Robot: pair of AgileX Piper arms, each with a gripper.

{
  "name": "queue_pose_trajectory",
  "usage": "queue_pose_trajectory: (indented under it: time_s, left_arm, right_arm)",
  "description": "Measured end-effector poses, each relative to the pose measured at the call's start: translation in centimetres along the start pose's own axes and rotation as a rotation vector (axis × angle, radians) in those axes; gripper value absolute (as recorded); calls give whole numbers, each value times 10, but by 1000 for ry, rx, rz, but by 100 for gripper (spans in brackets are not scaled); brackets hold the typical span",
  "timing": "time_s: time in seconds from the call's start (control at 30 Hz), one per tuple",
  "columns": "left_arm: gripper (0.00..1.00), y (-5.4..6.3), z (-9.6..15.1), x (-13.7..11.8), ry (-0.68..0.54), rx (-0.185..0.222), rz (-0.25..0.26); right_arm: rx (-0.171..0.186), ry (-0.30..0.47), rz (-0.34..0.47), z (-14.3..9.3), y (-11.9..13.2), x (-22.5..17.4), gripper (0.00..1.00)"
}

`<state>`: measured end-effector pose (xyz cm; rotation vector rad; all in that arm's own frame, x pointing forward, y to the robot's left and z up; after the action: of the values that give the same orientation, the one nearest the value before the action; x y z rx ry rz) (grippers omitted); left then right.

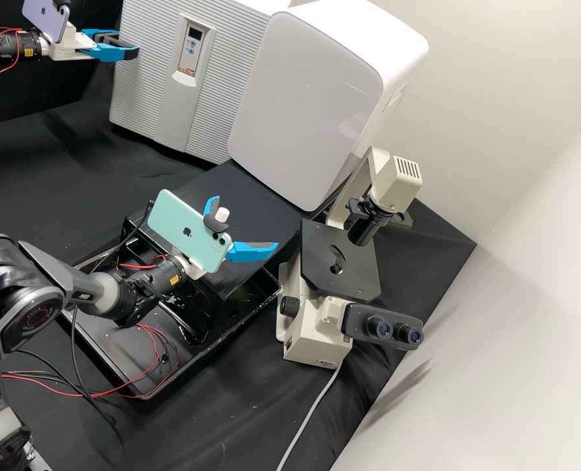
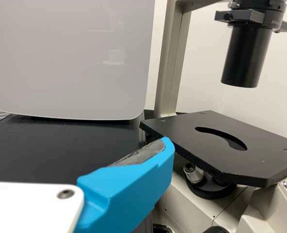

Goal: Open the incubator door

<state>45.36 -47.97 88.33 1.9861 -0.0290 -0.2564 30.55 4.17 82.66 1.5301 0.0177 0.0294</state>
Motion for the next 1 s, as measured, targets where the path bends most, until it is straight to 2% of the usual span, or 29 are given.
queue_pose_trajectory:
  time_s: [1.0]
  left_arm:
    - [0, 1, 1, -7, -22, 2, -12]
  right_arm:
    - [0, 0, 0, 0, 0, 0, 100]
